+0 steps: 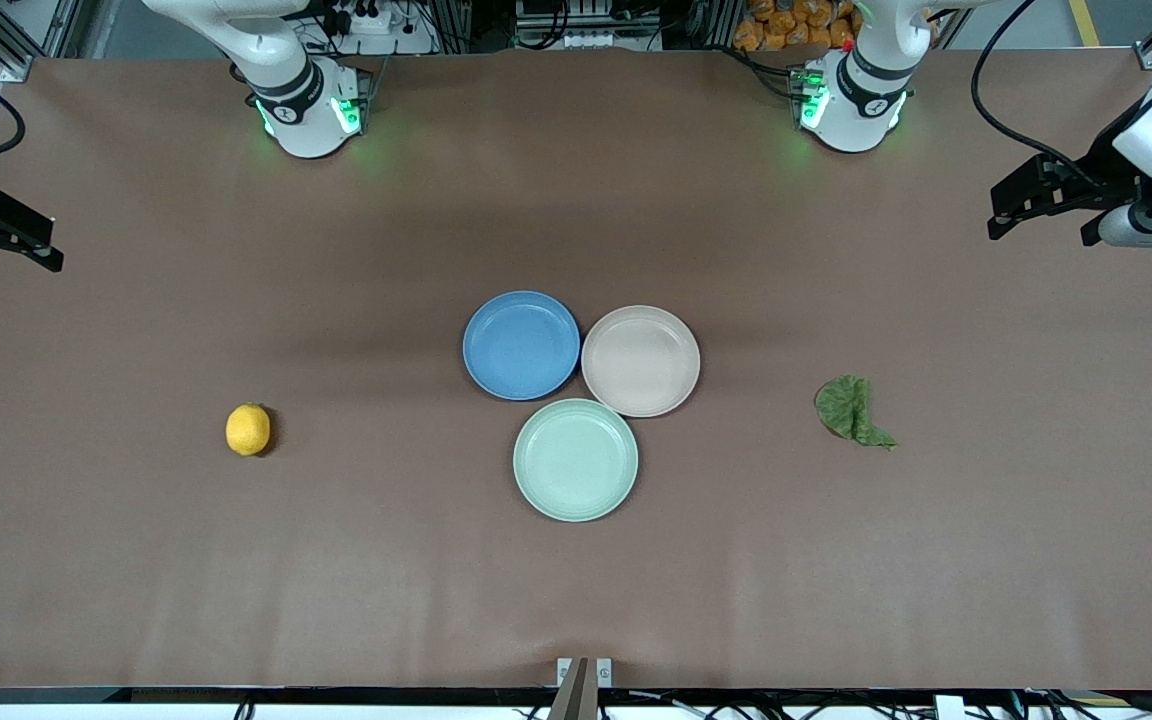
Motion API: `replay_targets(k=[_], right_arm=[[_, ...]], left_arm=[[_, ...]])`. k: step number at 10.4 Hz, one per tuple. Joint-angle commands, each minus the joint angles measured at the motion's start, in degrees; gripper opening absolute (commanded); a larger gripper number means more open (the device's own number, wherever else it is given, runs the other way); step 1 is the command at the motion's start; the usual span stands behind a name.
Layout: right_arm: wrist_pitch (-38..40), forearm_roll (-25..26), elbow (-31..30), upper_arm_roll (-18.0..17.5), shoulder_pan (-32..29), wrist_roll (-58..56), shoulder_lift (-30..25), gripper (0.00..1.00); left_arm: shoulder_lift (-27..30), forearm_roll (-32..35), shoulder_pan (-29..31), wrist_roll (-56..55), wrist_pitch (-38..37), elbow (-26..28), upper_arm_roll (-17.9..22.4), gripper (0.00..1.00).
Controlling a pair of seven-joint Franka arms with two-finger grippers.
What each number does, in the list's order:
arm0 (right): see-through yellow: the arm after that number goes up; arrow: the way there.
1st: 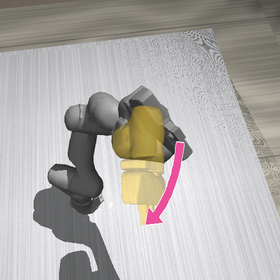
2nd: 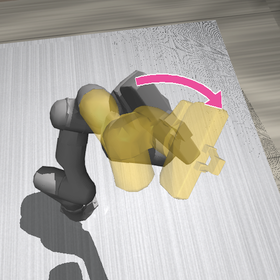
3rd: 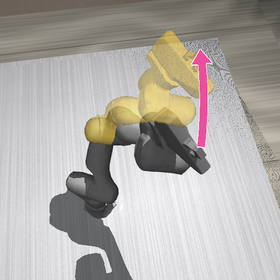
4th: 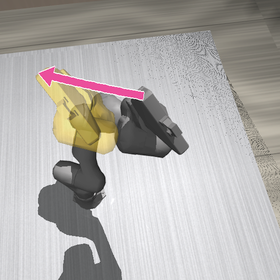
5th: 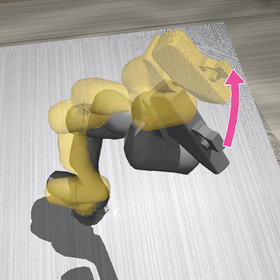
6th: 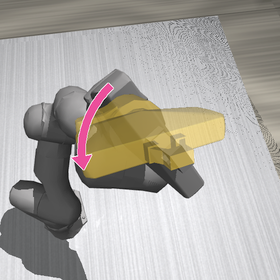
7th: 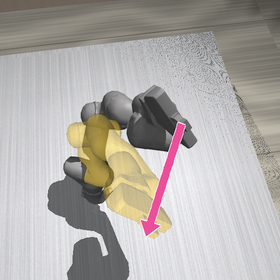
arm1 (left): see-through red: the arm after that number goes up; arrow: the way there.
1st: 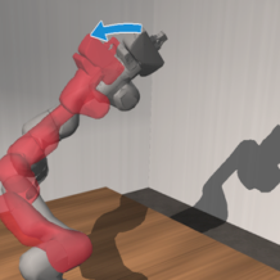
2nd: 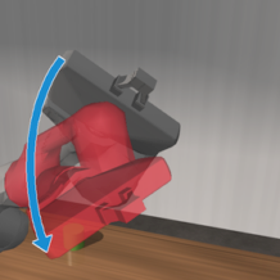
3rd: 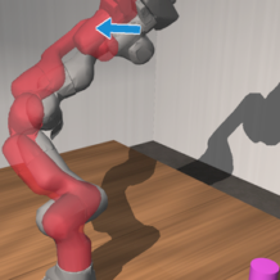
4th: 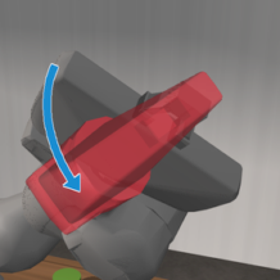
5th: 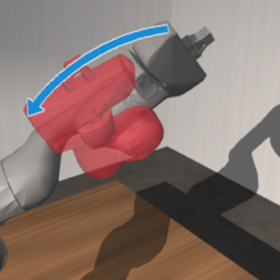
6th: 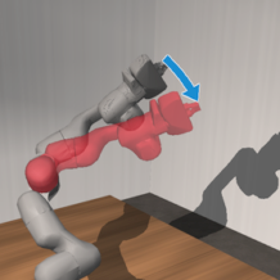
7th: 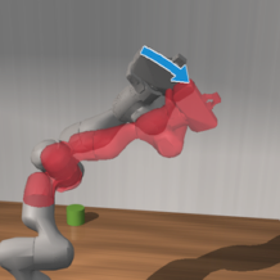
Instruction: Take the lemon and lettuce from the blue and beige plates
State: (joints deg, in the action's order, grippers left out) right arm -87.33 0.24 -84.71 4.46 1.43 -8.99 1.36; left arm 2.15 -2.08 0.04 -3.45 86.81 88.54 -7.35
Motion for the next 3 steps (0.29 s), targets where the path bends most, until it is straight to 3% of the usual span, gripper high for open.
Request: replay_targets(k=[1, 3], right_arm=[[0.23, 0.29, 1.13, 0.54, 0.15, 0.82, 0.31, 1.0], [0.14, 0.29, 1.13, 0.72, 0.24, 0.82, 0.31, 1.0]], left_arm=[[1.02, 0.49, -0.04, 1.43, 0.55, 0.23, 0.05, 1.0], [1.1, 0.41, -0.04, 0.65, 0.55, 0.15, -0.12, 1.0]])
